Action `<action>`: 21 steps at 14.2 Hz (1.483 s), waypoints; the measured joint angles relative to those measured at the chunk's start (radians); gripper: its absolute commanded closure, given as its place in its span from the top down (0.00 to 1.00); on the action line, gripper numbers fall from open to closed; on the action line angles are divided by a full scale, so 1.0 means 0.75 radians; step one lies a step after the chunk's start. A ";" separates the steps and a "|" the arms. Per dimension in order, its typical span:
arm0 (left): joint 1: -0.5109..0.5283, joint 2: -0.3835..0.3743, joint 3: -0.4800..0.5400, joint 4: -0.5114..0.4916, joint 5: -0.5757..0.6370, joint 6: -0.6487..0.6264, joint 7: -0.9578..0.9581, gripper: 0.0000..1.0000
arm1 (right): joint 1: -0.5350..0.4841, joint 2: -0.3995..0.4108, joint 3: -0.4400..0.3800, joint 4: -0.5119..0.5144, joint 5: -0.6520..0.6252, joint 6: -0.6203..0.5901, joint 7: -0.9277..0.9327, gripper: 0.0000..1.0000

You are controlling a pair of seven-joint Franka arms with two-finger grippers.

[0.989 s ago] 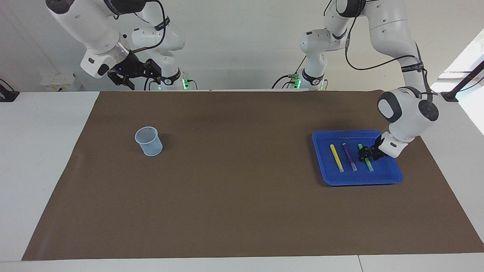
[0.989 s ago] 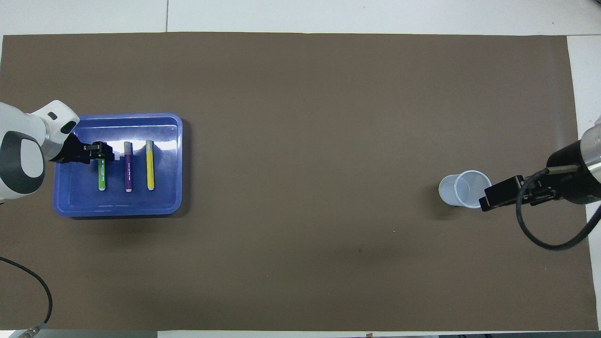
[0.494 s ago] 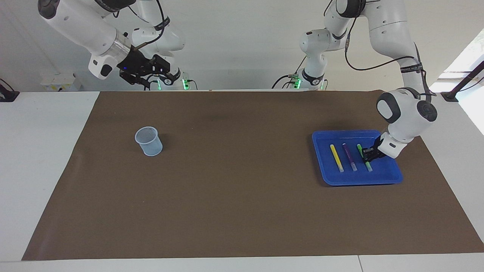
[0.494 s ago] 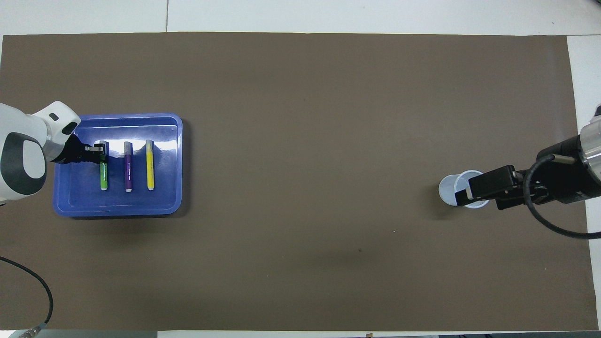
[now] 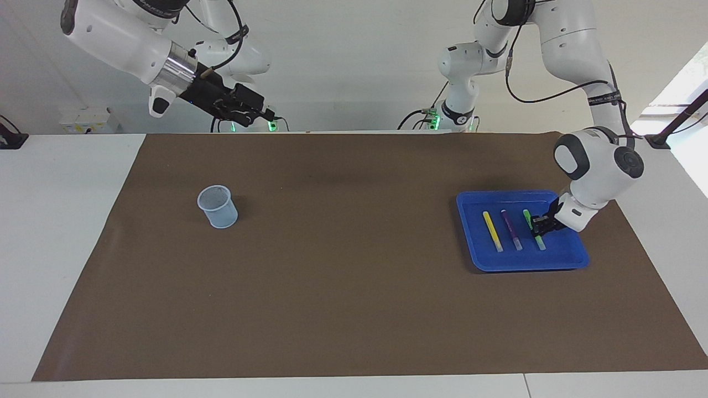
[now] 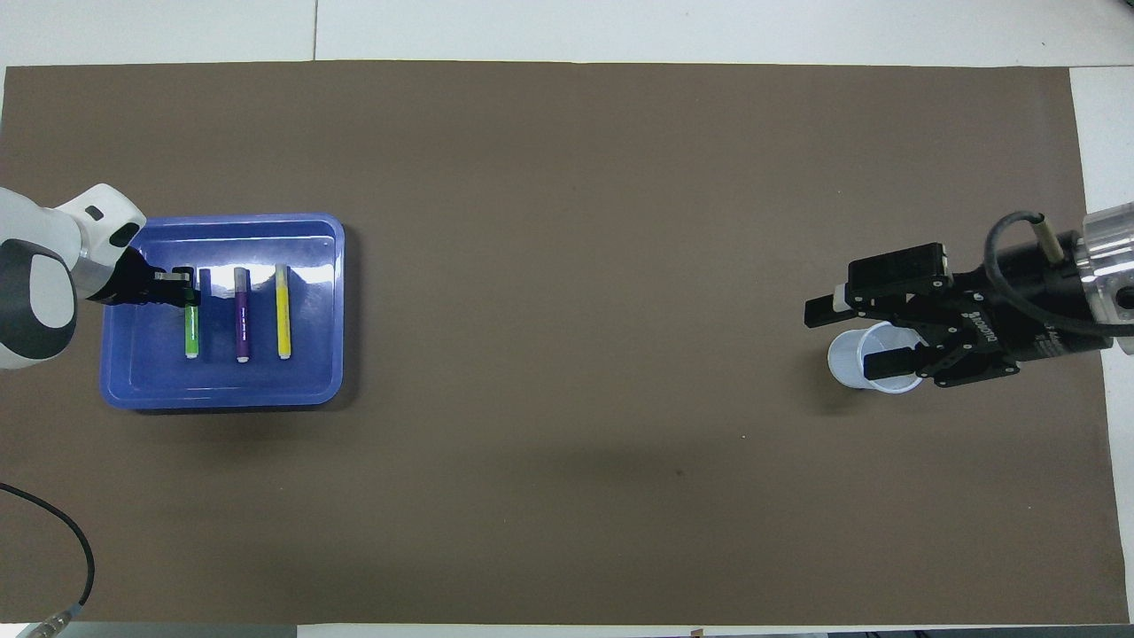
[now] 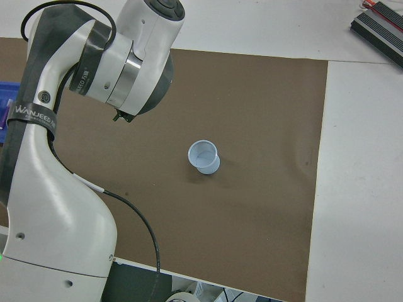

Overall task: Transfer and insert pens with both arms
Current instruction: 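Lift the green pen with the left gripper while the right gripper approaches, then grasp the green pen tip with the right gripper, open the left gripper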

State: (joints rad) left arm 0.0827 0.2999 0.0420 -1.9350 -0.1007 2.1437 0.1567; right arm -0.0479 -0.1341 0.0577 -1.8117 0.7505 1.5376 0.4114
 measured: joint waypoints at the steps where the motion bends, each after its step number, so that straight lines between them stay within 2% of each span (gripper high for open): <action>1: -0.002 -0.001 -0.002 0.040 -0.001 -0.060 -0.028 0.00 | 0.004 -0.006 0.001 -0.015 0.038 0.027 0.040 1.00; 3: -0.030 -0.006 -0.005 0.136 -0.003 -0.212 -0.134 0.00 | 0.003 -0.016 0.001 -0.032 0.104 0.071 0.111 1.00; 6: -0.129 -0.017 -0.015 0.311 -0.024 -0.474 -0.444 0.00 | 0.036 -0.024 0.002 -0.043 0.135 0.165 0.203 1.00; 8: -0.200 -0.036 -0.019 0.391 -0.108 -0.599 -0.705 0.00 | 0.120 -0.024 0.006 -0.060 0.136 0.286 0.286 1.00; 10: -0.272 -0.084 -0.023 0.417 -0.215 -0.664 -1.045 0.00 | 0.189 -0.025 0.011 -0.079 0.136 0.372 0.328 1.00; 14: -0.405 -0.194 -0.027 0.414 -0.464 -0.722 -1.747 0.00 | 0.304 -0.058 0.013 -0.164 0.136 0.549 0.341 1.00; 17: -0.526 -0.264 -0.029 0.345 -0.598 -0.695 -2.208 0.00 | 0.398 -0.076 0.014 -0.209 0.137 0.697 0.394 1.00; 19: -0.596 -0.321 -0.030 0.249 -0.696 -0.583 -2.396 0.00 | 0.462 -0.077 0.015 -0.222 0.137 0.782 0.452 1.00; 21: -0.648 -0.374 -0.030 0.151 -0.795 -0.495 -2.459 0.00 | 0.477 -0.077 0.015 -0.232 0.137 0.804 0.460 1.00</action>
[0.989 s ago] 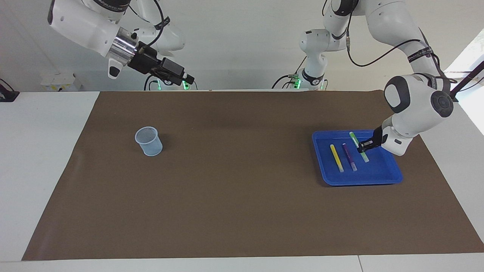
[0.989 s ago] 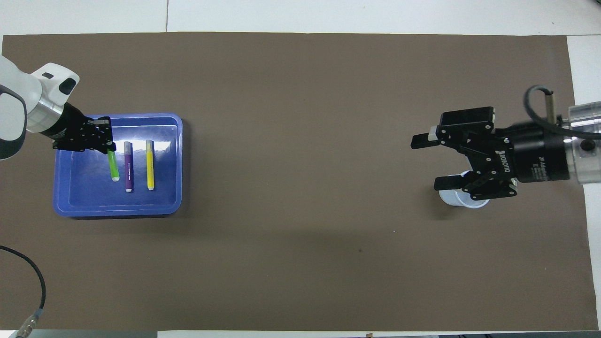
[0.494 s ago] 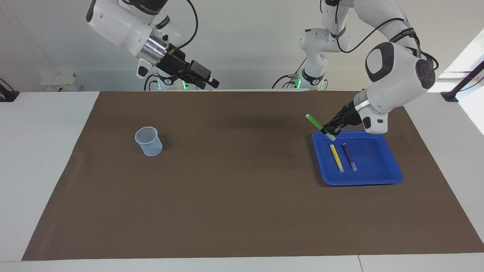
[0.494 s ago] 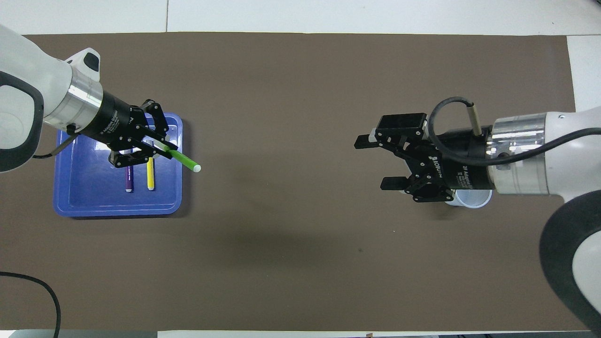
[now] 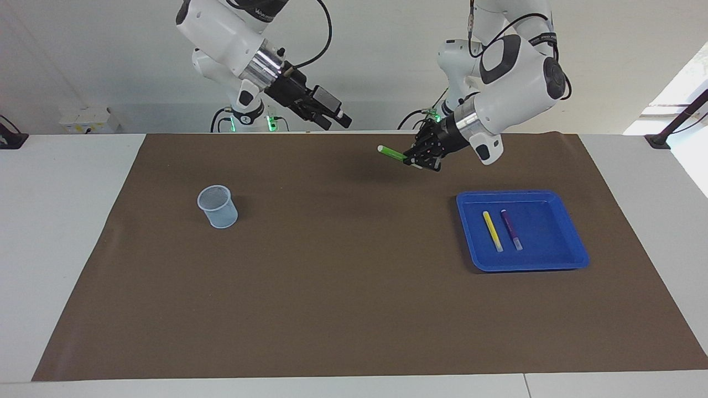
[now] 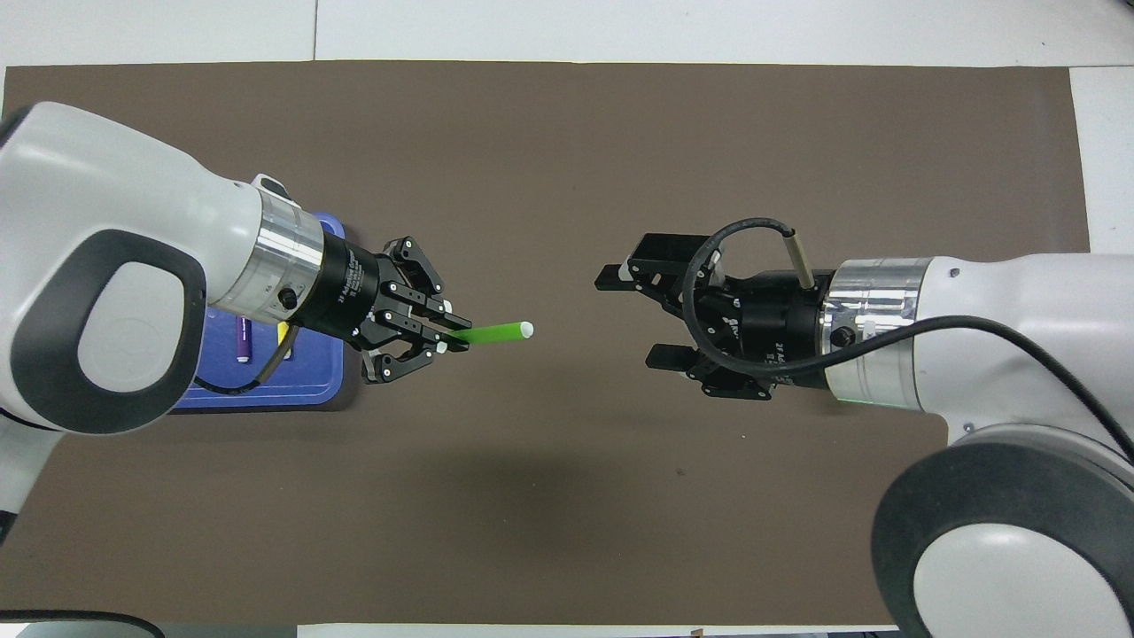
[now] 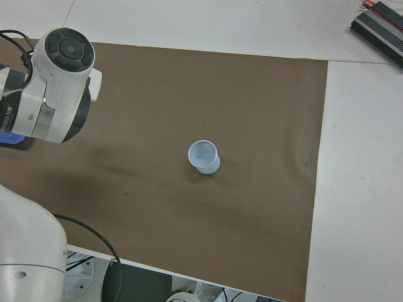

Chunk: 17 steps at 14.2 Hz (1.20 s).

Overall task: Transfer and insert pens with both arms
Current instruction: 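Grasp the green pen tip with the right gripper, open the left gripper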

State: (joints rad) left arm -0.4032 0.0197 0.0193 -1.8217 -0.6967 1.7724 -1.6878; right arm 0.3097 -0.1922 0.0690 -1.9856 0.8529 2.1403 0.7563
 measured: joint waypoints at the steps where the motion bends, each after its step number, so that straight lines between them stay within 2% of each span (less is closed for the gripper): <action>1: -0.026 -0.031 0.000 -0.053 -0.046 0.050 -0.023 0.00 | -0.001 -0.001 -0.002 -0.005 0.000 0.001 0.000 1.00; 5: -0.067 -0.115 0.001 -0.171 -0.197 0.174 -0.101 0.00 | 0.007 -0.003 -0.001 -0.012 0.000 0.036 0.000 1.00; 10: -0.150 -0.124 0.000 -0.193 -0.265 0.276 -0.194 0.00 | 0.068 -0.003 0.005 -0.039 0.000 0.106 0.000 1.00; 14: -0.152 -0.129 0.011 -0.196 -0.312 0.292 -0.216 0.00 | 0.068 -0.003 0.021 -0.057 -0.004 0.106 -0.107 1.00; 17: -0.153 -0.130 0.012 -0.196 -0.315 0.299 -0.219 0.00 | 0.068 -0.003 0.021 -0.063 -0.005 0.105 -0.135 0.90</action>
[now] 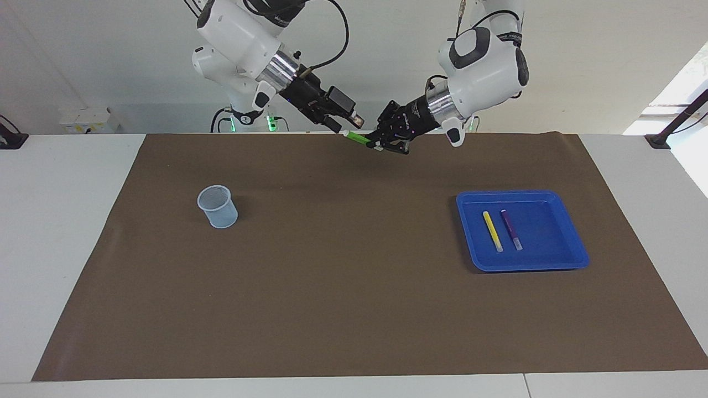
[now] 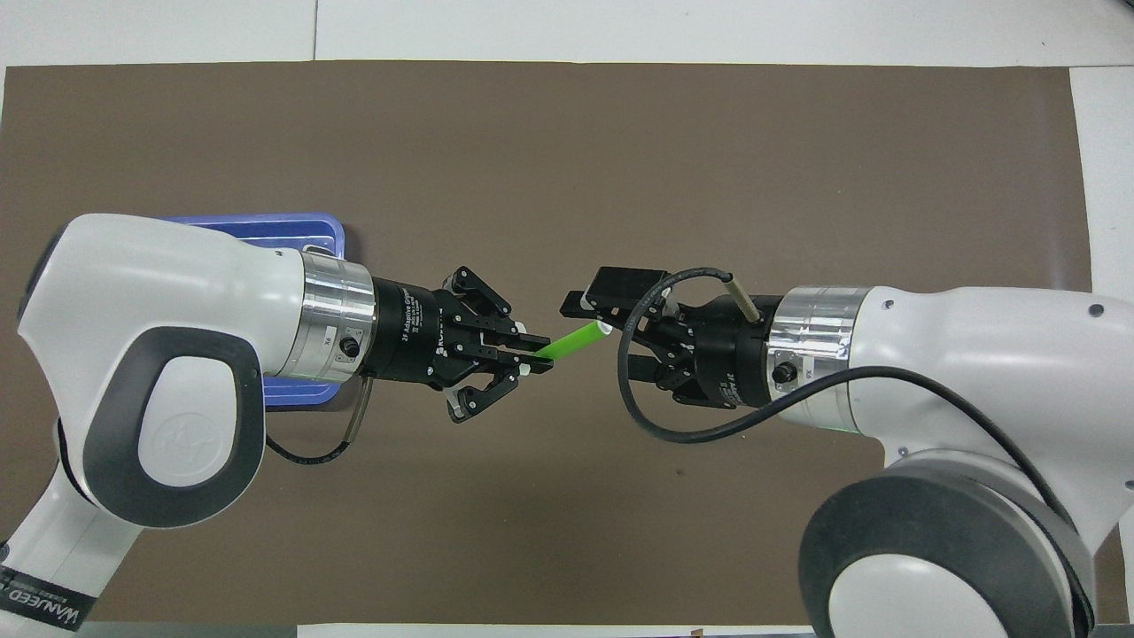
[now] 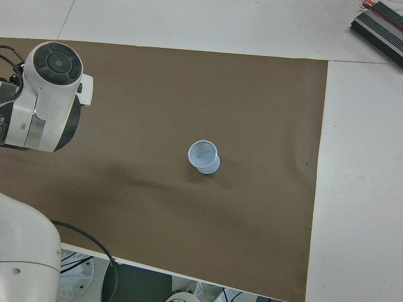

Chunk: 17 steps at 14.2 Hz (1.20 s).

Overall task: Transfer and insert pens with both arms
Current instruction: 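Grasp the green pen tip with the right gripper, open the left gripper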

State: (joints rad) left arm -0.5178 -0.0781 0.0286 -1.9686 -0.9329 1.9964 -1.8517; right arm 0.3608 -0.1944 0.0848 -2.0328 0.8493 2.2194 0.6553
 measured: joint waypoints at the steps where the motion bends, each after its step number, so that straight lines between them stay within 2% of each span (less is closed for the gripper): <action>1: 0.000 0.000 -0.001 0.000 0.000 0.000 0.000 0.00 | 0.000 0.000 0.000 0.000 -0.001 0.000 -0.001 0.84; 5: 0.000 0.000 -0.002 -0.001 -0.001 0.001 0.000 0.00 | 0.000 0.000 0.000 0.000 -0.002 0.000 -0.004 0.46; 8: -0.001 0.000 -0.002 -0.001 -0.001 0.001 -0.001 0.00 | 0.000 0.000 0.000 0.000 -0.002 0.000 -0.004 0.37; 9: -0.001 0.000 -0.002 -0.001 -0.001 0.001 -0.001 0.00 | 0.000 0.000 0.000 0.000 -0.002 0.000 -0.004 0.28; 10: -0.001 0.000 -0.002 -0.001 -0.001 0.001 -0.001 0.00 | 0.000 0.000 0.000 0.000 -0.002 0.000 -0.004 0.25; 13: 0.000 -0.001 0.000 -0.001 -0.002 0.007 -0.002 0.00 | -0.001 0.000 -0.001 -0.004 -0.006 0.000 -0.005 0.25; 17: -0.001 -0.001 -0.002 -0.001 -0.002 0.007 -0.002 0.00 | -0.001 -0.001 -0.001 -0.004 -0.006 0.000 -0.005 0.32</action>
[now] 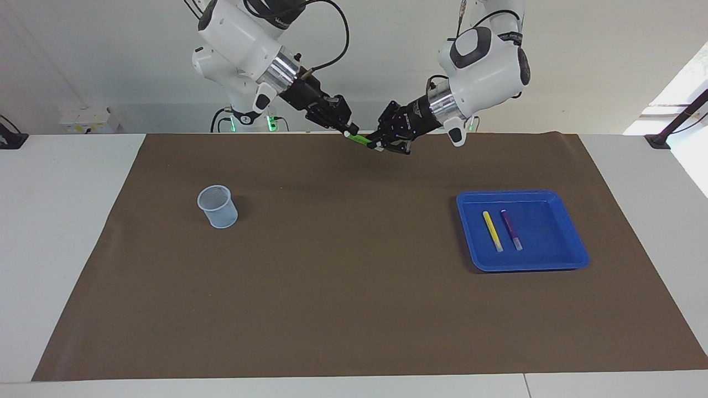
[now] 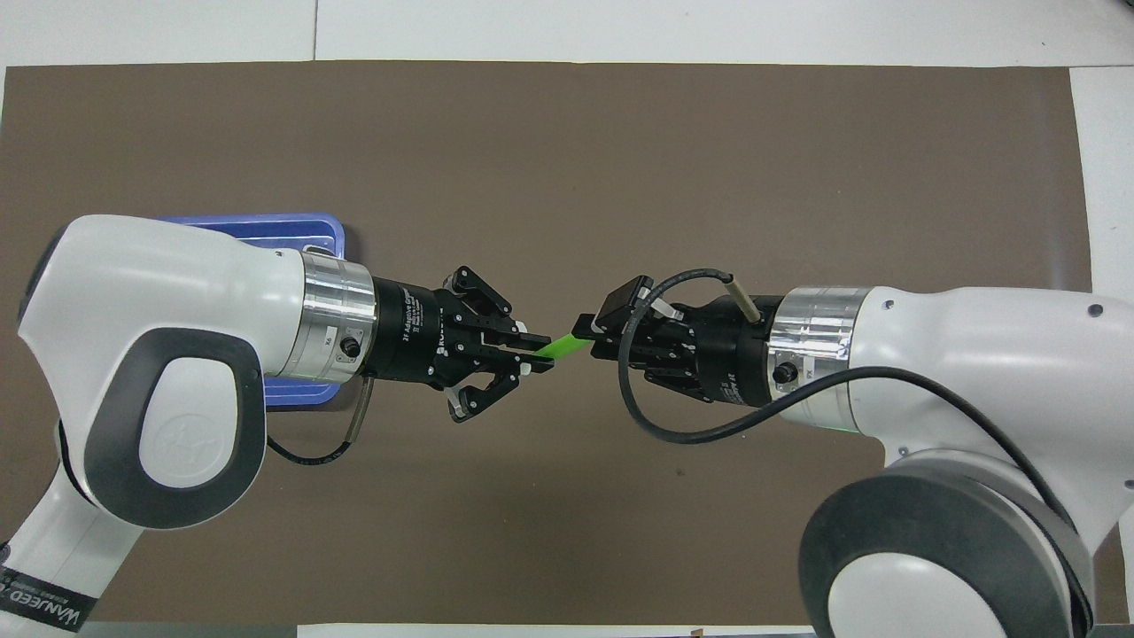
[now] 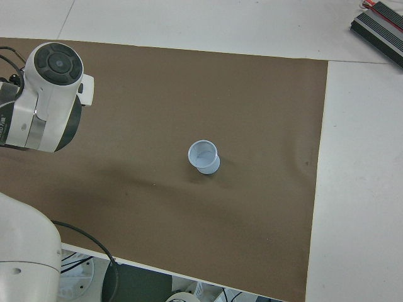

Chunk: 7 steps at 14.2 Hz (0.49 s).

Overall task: Transfer and insert pens with both arms
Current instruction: 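Grasp the green pen tip with the right gripper, open the left gripper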

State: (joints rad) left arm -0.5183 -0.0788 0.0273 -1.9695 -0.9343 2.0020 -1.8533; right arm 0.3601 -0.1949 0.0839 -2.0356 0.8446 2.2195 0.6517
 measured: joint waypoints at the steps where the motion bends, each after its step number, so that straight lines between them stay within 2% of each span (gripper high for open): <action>1: 0.000 0.000 -0.001 0.000 0.000 0.000 0.000 0.00 | 0.000 0.000 0.000 0.000 0.000 0.000 0.000 0.35; 4: 0.000 0.000 -0.001 0.000 0.000 0.001 0.000 0.00 | 0.000 0.000 0.000 0.000 0.000 0.000 0.000 0.33; 5: 0.000 0.000 -0.001 0.000 0.000 0.001 0.000 0.00 | 0.000 0.000 0.000 0.000 0.000 0.001 -0.002 0.24; 6: 0.000 0.000 -0.001 0.000 0.000 0.001 0.000 0.00 | -0.001 0.000 -0.001 0.000 0.000 0.001 -0.012 0.09; 7: 0.000 0.000 -0.001 0.000 0.000 0.002 0.000 0.00 | -0.003 0.000 -0.002 0.000 0.000 0.001 -0.031 0.00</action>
State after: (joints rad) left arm -0.5185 -0.0788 0.0265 -1.9696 -0.9346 2.0036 -1.8534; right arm 0.3576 -0.1949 0.0821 -2.0356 0.8446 2.2204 0.6287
